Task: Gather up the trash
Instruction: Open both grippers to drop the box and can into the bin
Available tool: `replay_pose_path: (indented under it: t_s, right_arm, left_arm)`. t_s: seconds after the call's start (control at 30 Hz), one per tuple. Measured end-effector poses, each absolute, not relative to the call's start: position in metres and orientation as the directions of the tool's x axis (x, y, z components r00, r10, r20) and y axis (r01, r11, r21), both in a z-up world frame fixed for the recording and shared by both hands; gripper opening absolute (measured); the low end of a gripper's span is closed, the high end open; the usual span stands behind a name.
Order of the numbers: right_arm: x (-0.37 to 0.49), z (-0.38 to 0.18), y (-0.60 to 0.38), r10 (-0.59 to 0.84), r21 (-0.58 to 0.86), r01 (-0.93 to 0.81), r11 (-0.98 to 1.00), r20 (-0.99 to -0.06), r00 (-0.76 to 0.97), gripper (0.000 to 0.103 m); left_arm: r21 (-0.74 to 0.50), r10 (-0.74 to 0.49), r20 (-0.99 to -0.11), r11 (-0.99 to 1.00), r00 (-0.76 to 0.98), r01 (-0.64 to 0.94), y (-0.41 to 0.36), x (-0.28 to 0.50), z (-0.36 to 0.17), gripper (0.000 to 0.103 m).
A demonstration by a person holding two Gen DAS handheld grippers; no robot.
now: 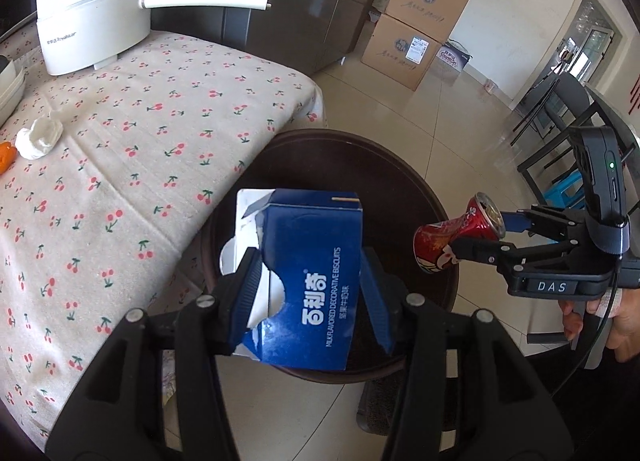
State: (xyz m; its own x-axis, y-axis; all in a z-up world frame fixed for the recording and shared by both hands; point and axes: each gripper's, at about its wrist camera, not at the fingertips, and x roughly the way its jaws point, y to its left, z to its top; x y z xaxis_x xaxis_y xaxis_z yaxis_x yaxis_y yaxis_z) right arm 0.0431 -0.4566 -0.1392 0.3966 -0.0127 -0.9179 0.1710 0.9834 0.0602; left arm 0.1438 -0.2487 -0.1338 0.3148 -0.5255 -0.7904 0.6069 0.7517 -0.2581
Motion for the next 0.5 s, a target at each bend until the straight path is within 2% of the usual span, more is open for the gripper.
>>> replay_pose_path:
  t_s: [0.03,0.07,0.1,0.23,0.5]
  right_arm:
    - [0.044,-0.139,-0.457,-0.016,0.057,0.172,0.983,-0.918,0.396,0.063]
    - [0.045,-0.139,-0.457,-0.018,0.055,0.172,0.983,-0.918,0.396,0.063]
    - [0.047,-0.140,-0.456,-0.019,0.054,0.171,0.984,-0.918,0.396,0.063]
    - [0.052,-0.139,-0.451,-0.019,0.049,0.160,0.986,-0.918,0.397,0.063]
    - [0.061,-0.139,-0.440,-0.029,0.027,0.138,0.990,-0.921,0.389,0.063]
  left_arm:
    - [-0.246,-0.514,-0.796,0.758,0.321,0.604,-0.249,0.145,-0.134,0.068]
    - [-0.232,-0.502,-0.798,0.768,0.335,0.597,-0.247,0.146,-0.133,0.078]
    - [-0.224,-0.496,-0.796,0.774,0.347,0.592,-0.245,0.146,-0.132,0.082]
    - [-0.199,-0.456,-0.815,0.801,0.359,0.565,-0.237,0.148,-0.132,0.089]
    - [-0.148,-0.382,-0.840,0.845,0.385,0.514,-0.206,0.143,-0.132,0.093]
